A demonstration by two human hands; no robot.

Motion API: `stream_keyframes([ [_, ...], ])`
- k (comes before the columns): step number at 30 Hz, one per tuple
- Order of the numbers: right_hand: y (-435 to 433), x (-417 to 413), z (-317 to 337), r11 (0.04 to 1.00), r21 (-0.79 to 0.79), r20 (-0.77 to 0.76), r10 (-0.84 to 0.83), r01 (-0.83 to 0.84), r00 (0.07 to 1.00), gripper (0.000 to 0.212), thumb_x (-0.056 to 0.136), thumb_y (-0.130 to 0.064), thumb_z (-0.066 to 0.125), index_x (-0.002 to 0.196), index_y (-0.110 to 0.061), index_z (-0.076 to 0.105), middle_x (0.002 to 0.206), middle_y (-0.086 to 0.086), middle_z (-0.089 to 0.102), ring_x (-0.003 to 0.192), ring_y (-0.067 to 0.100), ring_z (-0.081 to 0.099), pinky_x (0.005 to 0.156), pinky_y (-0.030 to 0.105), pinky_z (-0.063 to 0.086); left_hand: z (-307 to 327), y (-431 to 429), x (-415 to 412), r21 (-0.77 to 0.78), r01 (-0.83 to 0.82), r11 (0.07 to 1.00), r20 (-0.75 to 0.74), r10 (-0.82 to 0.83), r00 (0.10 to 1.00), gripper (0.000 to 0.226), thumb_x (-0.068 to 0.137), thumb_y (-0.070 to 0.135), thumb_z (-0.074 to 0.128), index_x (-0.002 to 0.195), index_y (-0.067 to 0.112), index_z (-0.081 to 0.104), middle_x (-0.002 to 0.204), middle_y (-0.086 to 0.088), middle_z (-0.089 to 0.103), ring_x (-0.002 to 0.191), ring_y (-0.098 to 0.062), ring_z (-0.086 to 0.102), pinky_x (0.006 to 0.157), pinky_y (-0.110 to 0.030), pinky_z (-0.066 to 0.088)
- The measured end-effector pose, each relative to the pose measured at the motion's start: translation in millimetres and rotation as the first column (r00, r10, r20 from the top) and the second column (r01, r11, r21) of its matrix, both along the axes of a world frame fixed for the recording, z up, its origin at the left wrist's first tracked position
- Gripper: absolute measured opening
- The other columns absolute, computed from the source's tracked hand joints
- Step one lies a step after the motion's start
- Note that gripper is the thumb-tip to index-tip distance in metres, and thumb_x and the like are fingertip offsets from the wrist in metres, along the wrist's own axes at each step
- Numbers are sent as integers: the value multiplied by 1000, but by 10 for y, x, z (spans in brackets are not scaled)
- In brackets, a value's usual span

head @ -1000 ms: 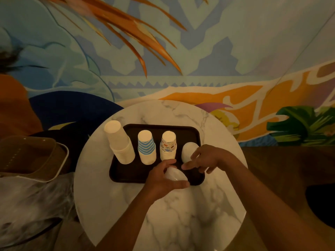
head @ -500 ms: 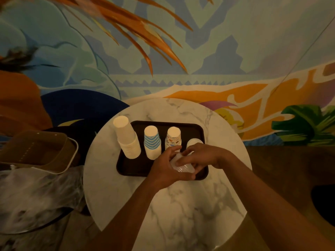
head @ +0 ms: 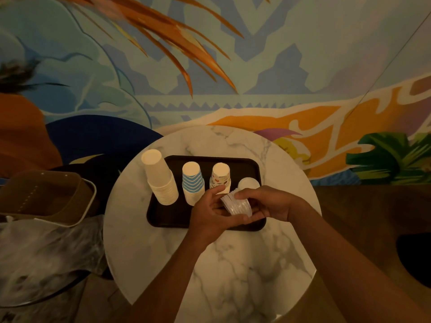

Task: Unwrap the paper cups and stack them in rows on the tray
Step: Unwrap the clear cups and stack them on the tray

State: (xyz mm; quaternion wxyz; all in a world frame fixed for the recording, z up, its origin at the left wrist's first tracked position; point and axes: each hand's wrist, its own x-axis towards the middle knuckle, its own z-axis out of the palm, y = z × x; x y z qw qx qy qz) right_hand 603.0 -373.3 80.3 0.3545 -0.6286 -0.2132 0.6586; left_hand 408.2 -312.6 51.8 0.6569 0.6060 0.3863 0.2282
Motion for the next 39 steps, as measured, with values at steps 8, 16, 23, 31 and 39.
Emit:
stream_keyframes([
  [8,-32,58,-43,999,-27,0,-27,27,1000,63,80,-37,84,132,-9,61,122,22,70,108,37,72,99,52,56,-53,25,50,18,36,999,-36,-35,999,98,51,26,101,137,26,53,125,6,68,108,-7,70,90,-34,61],
  [16,-13,77,-50,996,-75,86,50,-43,995,60,82,-41,81,129,-7,63,116,20,73,104,35,74,99,50,57,-137,-9,48,-11,65,998,-89,-65,994,85,56,24,99,131,30,60,122,10,70,108,-5,69,90,-32,61],
  [23,-60,229,-69,995,-92,99,-38,47,994,58,83,-36,80,124,1,61,110,24,74,100,38,74,96,48,58,-213,-12,62,-81,25,996,-110,-34,993,73,63,15,97,127,28,64,118,9,70,105,-7,69,78,-23,60],
  [31,-34,501,-336,895,-16,315,-419,446,851,74,63,-47,91,120,-8,64,121,15,65,103,33,68,75,41,65,-312,86,1,-125,30,992,-142,-48,989,72,64,20,96,128,29,65,121,7,70,110,-14,69,85,-29,62],
  [39,328,420,-373,991,-31,890,-31,129,455,90,71,-61,81,141,-12,52,137,9,59,124,28,58,94,36,51,-404,68,29,-97,54,994,-194,-72,978,71,59,28,99,119,38,64,118,10,70,110,-11,67,87,-29,61],
])
